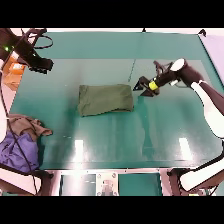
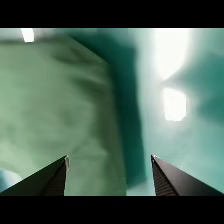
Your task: Fold the shirts.
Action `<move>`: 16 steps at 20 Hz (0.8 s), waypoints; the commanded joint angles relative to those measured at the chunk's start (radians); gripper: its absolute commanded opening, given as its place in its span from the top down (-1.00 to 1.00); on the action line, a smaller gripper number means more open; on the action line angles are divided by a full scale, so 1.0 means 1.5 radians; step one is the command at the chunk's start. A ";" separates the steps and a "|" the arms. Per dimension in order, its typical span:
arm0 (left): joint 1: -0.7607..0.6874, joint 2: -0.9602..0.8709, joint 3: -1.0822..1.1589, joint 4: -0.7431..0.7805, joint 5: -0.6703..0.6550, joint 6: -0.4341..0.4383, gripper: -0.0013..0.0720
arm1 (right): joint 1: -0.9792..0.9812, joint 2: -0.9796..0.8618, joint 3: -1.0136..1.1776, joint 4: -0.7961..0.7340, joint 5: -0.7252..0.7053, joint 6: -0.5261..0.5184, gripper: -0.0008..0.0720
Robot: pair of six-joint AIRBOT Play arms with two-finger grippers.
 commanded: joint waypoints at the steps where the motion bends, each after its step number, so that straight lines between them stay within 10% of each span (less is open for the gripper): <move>1: 0.000 0.001 0.001 0.000 0.003 -0.004 0.90 | 0.000 -0.041 -0.089 0.152 -0.054 -0.086 -0.65; 4: 0.000 0.001 0.001 0.000 0.002 -0.004 0.90 | 0.042 -0.087 -0.086 0.300 -0.074 -0.158 -0.64; 5: 0.000 0.001 0.001 0.000 0.002 -0.004 0.90 | 0.053 -0.091 -0.080 0.332 -0.086 -0.170 -0.31; 6: 0.000 0.001 0.001 0.000 0.002 -0.004 0.90 | 0.057 -0.091 -0.069 0.341 -0.094 -0.180 0.62; 7: 0.000 0.001 0.001 0.000 -0.001 -0.004 0.90 | 0.054 -0.090 -0.051 0.341 -0.089 -0.179 0.92; 16: 0.000 0.001 0.001 -0.003 -0.015 -0.006 0.90 | -0.363 0.211 -0.107 0.110 -0.032 -0.096 0.93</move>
